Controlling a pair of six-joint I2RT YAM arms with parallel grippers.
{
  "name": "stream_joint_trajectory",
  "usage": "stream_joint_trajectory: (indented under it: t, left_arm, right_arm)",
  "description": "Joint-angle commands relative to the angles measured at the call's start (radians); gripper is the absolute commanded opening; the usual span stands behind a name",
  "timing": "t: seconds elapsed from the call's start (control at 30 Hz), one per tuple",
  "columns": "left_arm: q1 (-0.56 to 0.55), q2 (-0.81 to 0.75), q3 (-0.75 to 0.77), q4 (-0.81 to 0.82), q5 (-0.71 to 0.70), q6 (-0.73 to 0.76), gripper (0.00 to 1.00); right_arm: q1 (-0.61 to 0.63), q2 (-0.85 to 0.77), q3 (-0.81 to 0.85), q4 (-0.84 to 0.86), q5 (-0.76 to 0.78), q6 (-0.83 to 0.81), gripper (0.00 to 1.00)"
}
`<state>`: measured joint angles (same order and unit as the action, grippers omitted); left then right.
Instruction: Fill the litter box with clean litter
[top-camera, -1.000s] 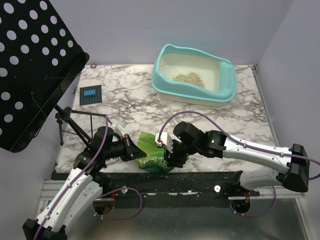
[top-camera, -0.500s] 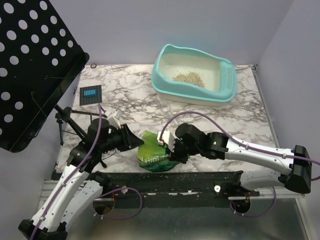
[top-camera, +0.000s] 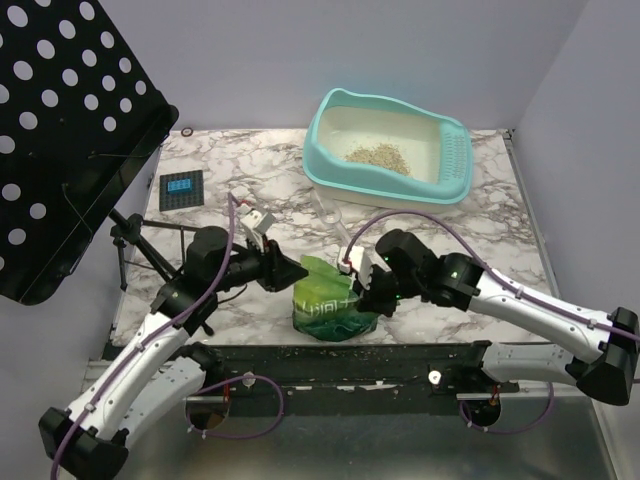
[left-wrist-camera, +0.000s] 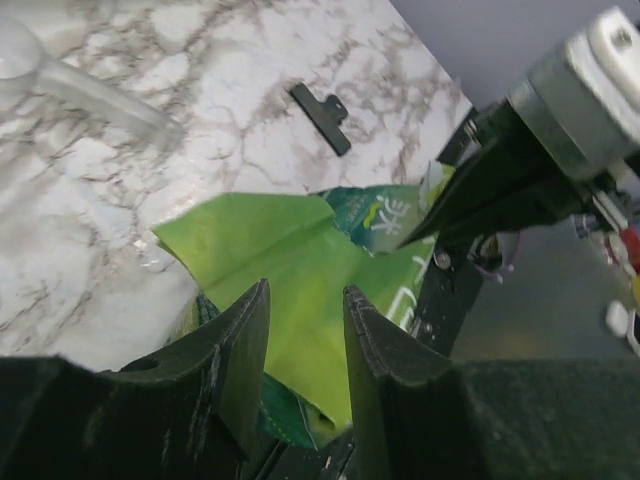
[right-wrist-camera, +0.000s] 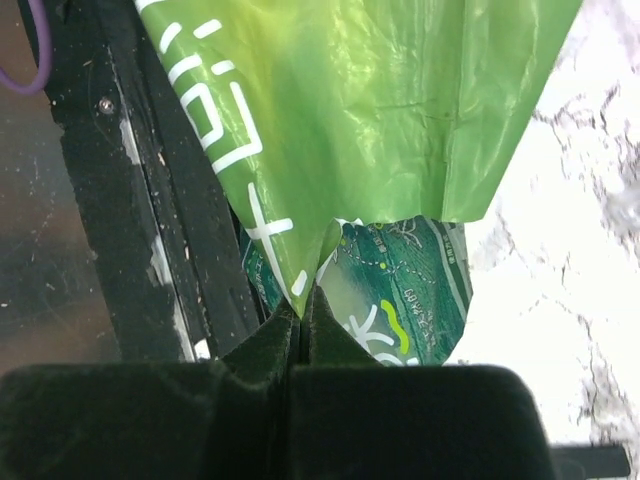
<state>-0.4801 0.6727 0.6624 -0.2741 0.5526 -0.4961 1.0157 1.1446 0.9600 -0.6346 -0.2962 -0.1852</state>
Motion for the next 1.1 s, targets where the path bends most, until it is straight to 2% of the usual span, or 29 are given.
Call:
stream_joint_trajectory:
  t: [0.0,0.13,0.33,0.63,0.83,1.07]
  left_arm:
    - [-0.145,0.083,0.057,0.099,0.067,0.229,0.44]
    - [-0.270,0.133,0.046,0.174,0.032,0.341,0.52]
    - [-0.336,0.237,0.046,0.242,0.026,0.479,0.54]
    - [-0.370,0.323,0.011,0.398,0.204,0.564,0.66]
    - [-0.379,0.389,0.063,0.349,0.309,0.570,0.71]
    - [-0.400,0.468,0.083,0.276,0.304,0.629,0.72]
  right_arm:
    - [-0.051,-0.080,0.005,-0.076,-0.115,-0.008,0.00]
    - [-0.068,-0.085,-0.015,-0.065,-0.150,0.018,0.00]
    - [-0.069,-0.131,-0.072,-0.013,-0.153,0.055,0.00]
    - [-0.069,-0.195,-0.125,0.032,-0.155,0.104,0.00]
    - [-0.069,-0.206,-0.133,0.044,-0.139,0.109,0.00]
    - [-0.068,-0.203,-0.135,0.049,-0.130,0.116,0.00]
